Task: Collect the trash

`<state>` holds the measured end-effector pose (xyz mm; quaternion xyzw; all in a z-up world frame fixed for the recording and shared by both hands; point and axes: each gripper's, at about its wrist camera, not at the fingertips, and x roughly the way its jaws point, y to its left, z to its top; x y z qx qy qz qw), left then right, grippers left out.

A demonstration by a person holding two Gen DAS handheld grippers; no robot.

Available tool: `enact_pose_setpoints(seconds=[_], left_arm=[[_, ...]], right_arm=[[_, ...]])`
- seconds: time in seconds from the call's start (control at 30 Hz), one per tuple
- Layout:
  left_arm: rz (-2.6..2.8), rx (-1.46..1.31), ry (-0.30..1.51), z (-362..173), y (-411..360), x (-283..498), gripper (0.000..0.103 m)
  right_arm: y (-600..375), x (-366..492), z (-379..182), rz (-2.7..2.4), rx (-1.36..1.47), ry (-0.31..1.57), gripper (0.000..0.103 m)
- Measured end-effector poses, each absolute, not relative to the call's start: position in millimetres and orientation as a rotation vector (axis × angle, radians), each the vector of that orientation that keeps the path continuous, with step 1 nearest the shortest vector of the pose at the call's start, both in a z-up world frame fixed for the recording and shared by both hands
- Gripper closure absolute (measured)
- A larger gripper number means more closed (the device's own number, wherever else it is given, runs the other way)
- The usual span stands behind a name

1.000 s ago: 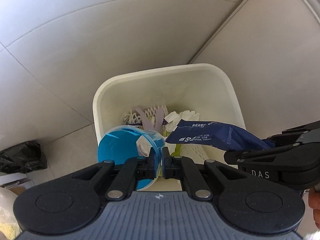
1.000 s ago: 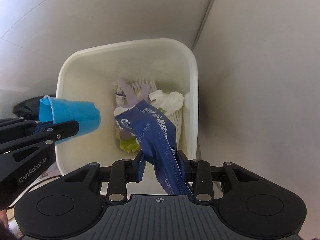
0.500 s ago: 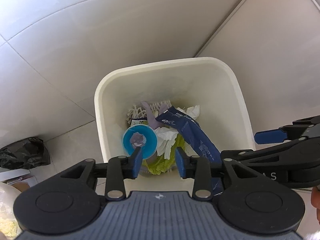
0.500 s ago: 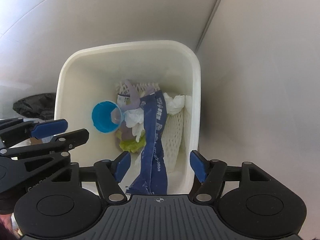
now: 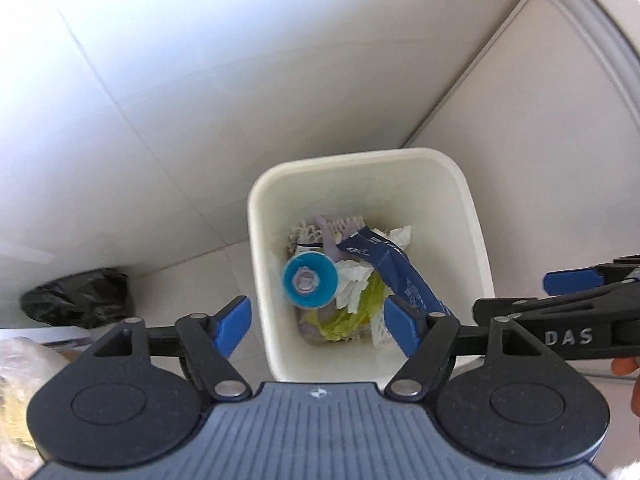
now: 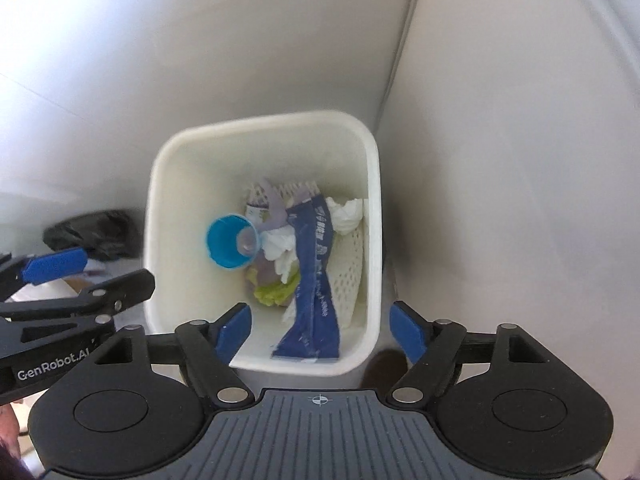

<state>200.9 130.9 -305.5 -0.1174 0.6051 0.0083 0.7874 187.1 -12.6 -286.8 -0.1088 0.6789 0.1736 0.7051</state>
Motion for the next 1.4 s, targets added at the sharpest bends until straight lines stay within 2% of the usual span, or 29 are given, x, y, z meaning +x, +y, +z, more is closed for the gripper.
enact_pose_setpoints(seconds=[0.3, 0.5, 0.87, 1.4], left_arm=[[0.037, -0.181, 1.222, -246.6, 139.5, 169.6, 0.01], [0.034, -0.19, 1.191, -211.8, 138.5, 150.6, 0.004], [-0.05, -0.235, 1.077, -145.9, 121.9, 121.0, 0.001], [-0.114, -0.102, 1.036, -101.1, 54.5, 91.6, 0.001]], right_arm=[[-29.9, 141.1, -206.8, 0.426, -0.186, 1.387, 0.016], [-46.3, 106.7, -154.0, 0.405, -0.179, 1.256, 0.015], [-106.8, 54.1, -69.7, 0.256, -0.085, 1.024, 0.01], [-172.8, -9.4, -8.7, 0.008, 0.051, 0.743, 0.001]])
